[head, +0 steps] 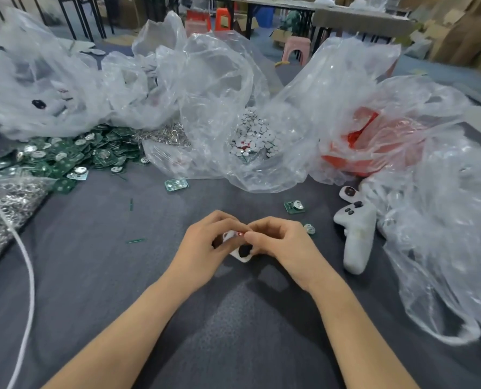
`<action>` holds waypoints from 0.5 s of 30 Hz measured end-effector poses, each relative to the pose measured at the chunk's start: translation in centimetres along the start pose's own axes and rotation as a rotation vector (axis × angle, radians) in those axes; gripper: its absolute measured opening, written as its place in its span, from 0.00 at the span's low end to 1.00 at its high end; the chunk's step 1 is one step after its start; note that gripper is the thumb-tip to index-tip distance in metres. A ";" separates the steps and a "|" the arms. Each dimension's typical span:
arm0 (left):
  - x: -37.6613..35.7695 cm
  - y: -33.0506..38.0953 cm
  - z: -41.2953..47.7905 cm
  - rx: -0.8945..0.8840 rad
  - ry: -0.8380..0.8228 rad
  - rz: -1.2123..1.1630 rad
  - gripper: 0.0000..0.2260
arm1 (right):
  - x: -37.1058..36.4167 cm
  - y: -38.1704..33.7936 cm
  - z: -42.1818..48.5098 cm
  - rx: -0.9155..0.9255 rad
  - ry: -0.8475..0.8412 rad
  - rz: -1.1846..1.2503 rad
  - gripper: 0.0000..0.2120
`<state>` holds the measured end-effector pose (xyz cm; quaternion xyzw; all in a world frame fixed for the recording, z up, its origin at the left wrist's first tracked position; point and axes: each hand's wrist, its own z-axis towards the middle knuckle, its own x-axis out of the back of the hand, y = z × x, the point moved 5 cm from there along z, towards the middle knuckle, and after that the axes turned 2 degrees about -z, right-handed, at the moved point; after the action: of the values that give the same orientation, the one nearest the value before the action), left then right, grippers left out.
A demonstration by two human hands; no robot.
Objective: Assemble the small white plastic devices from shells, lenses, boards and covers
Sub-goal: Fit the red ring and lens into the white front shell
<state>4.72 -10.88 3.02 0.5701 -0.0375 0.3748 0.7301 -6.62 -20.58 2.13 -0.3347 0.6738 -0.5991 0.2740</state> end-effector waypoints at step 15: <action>0.5 -2.7 0.2 0.404 0.114 -0.384 0.20 | 0.9 -1.0 -0.1 0.255 0.315 -0.217 0.05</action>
<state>6.72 -10.97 1.19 0.6788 0.1878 0.2610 0.6602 -7.15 -21.29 3.12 -0.2702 0.5873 -0.7501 0.1395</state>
